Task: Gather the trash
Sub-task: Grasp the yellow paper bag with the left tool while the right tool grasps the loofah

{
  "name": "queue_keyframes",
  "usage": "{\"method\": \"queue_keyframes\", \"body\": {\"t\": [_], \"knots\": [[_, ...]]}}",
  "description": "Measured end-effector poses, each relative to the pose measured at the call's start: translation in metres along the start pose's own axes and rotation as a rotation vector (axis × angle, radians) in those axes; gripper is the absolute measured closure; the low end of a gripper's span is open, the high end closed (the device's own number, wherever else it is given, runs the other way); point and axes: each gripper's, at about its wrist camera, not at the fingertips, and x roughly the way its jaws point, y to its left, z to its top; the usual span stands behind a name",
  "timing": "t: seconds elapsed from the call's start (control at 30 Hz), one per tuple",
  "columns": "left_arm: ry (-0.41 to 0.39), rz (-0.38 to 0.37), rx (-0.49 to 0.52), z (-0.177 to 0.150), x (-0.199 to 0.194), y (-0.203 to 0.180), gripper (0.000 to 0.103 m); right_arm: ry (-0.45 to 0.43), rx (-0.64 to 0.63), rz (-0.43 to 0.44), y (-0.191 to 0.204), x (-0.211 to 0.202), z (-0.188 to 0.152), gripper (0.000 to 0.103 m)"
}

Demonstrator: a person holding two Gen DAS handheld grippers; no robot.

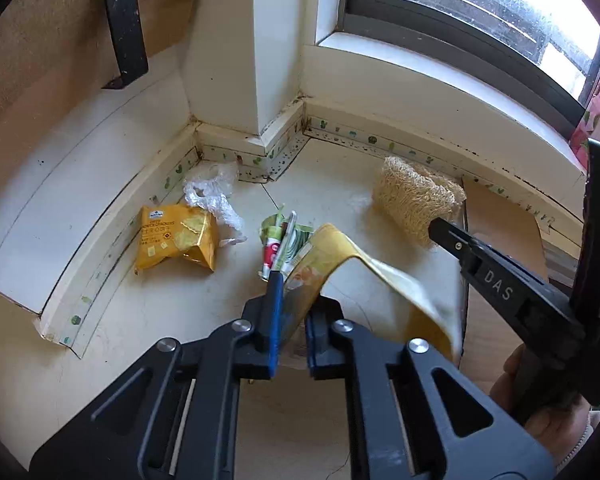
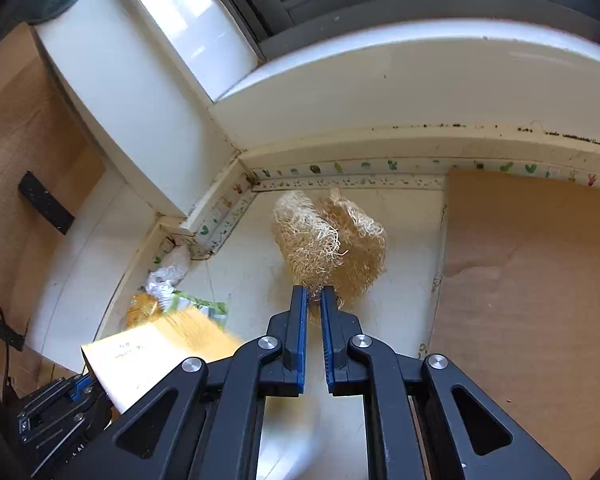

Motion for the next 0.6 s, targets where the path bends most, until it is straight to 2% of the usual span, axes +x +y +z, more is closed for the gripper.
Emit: {"method": "queue_keyframes", "body": {"t": [0.1, 0.3, 0.6], "knots": [[-0.035, 0.027, 0.001, 0.0, -0.012, 0.002, 0.102, -0.047, -0.025, -0.003, 0.003, -0.022, -0.002, 0.098], [-0.063, 0.024, -0.028, -0.008, -0.045, 0.016, 0.103, -0.084, -0.003, 0.011, 0.002, -0.061, -0.006, 0.099], [-0.121, 0.005, 0.017, -0.039, -0.113, 0.024, 0.103, -0.135, 0.028, 0.02, 0.008, -0.144, -0.034, 0.099]]}}
